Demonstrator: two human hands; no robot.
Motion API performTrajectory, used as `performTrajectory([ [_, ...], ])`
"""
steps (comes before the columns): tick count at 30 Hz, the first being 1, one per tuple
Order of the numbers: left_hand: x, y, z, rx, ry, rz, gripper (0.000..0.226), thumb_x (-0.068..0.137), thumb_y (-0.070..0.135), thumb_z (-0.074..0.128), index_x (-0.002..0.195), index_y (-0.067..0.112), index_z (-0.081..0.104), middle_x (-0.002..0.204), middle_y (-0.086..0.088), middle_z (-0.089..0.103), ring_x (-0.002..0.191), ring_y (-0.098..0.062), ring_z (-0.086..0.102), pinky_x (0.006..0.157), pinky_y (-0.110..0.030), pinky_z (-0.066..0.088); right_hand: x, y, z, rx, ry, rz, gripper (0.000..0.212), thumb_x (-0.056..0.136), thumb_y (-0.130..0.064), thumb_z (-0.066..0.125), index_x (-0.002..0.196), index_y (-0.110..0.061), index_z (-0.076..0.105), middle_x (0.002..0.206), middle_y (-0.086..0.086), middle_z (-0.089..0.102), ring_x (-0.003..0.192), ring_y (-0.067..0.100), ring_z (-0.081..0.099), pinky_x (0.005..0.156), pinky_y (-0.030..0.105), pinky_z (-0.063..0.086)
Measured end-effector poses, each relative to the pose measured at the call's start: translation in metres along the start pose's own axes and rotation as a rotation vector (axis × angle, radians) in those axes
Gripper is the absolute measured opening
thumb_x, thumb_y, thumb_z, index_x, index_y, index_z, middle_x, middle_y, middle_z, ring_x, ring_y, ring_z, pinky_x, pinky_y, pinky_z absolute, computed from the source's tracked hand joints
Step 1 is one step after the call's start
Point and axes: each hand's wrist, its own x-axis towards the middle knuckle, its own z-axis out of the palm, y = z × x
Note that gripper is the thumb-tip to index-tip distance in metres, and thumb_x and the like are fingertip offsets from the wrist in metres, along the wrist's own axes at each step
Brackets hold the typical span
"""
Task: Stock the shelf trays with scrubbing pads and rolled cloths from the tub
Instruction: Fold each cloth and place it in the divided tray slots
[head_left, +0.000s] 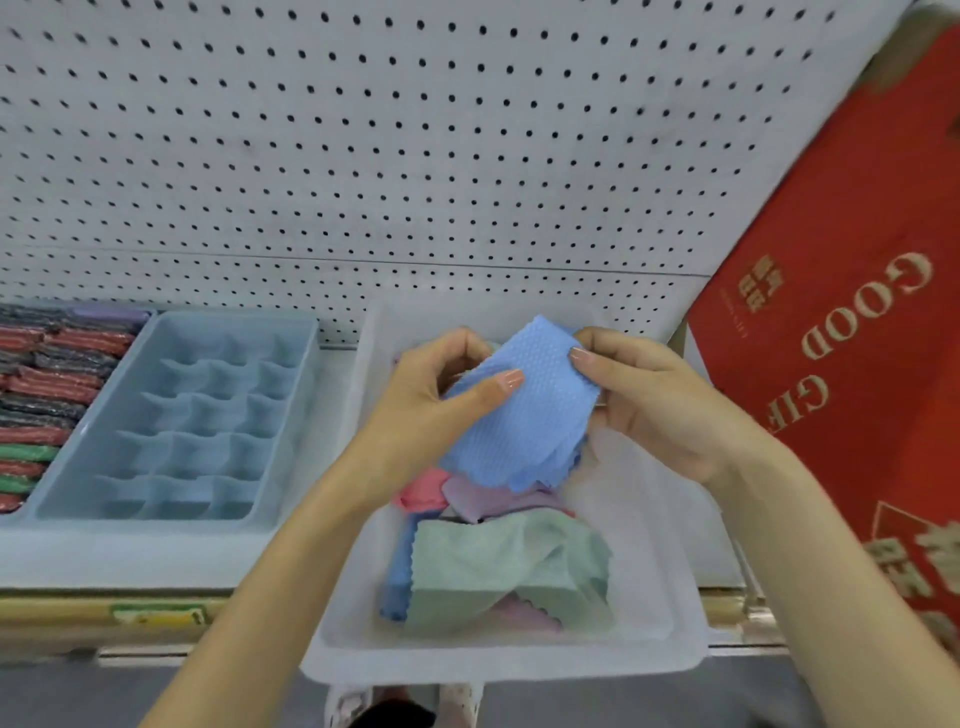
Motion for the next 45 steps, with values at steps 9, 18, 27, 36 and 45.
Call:
performTrajectory([
  [9,-0.002,-0.003,0.008,0.183,0.126,0.071,0.024,0.080,0.030,0.061,0.067,0.016,0.047,0.058,0.015,0.045,0.054,-0.001,0.038,0.052,-0.013,0.029,0.000,0.003,0.008,-0.059,0.180,0.017,0.024,0.097,-0.017,0.048,0.077,-0.014,0.060,0.080,0.003,0.060,0.079,0.016,0.059,0.077,0.034,0.054],
  [18,0.002,-0.007,0.006,0.151,0.263,0.057,0.040,0.074,0.032,0.063,0.059,0.003,0.040,0.058,-0.001,0.033,0.056,-0.011,0.031,0.052,-0.025,0.022,0.001,0.001,0.017,-0.272,0.515,-0.172,0.005,0.092,-0.025,0.059,0.094,-0.025,0.063,0.084,-0.004,0.056,0.071,0.008,0.050,0.060,0.018,0.042],
  [27,-0.008,-0.010,0.007,0.052,0.353,0.046,0.039,0.084,0.019,0.068,0.058,0.009,0.040,0.053,0.002,0.035,0.053,-0.011,0.031,0.050,-0.024,0.027,0.008,0.023,0.049,-0.028,0.490,-0.104,0.020,0.082,-0.023,0.072,0.089,-0.006,0.065,0.082,0.002,0.069,0.073,0.008,0.066,0.061,0.016,0.052],
  [36,-0.014,-0.011,-0.006,0.021,0.384,0.037,0.049,0.072,0.045,0.065,0.075,-0.002,0.050,0.074,-0.024,0.052,0.063,-0.020,0.047,0.057,-0.036,0.038,0.020,0.018,0.062,0.016,0.403,-0.154,0.018,0.083,-0.015,0.070,0.088,0.000,0.062,0.083,0.010,0.068,0.077,0.015,0.066,0.074,0.031,0.057],
  [45,-0.018,-0.009,-0.005,-0.139,0.365,-0.026,0.013,0.085,0.011,0.068,0.085,0.006,0.055,0.080,0.000,0.063,0.069,-0.009,0.059,0.059,-0.024,0.048,0.020,0.015,0.050,0.094,0.228,-0.034,0.006,0.090,-0.009,0.059,0.094,-0.007,0.062,0.084,0.004,0.072,0.076,0.017,0.068,0.067,0.026,0.056],
])
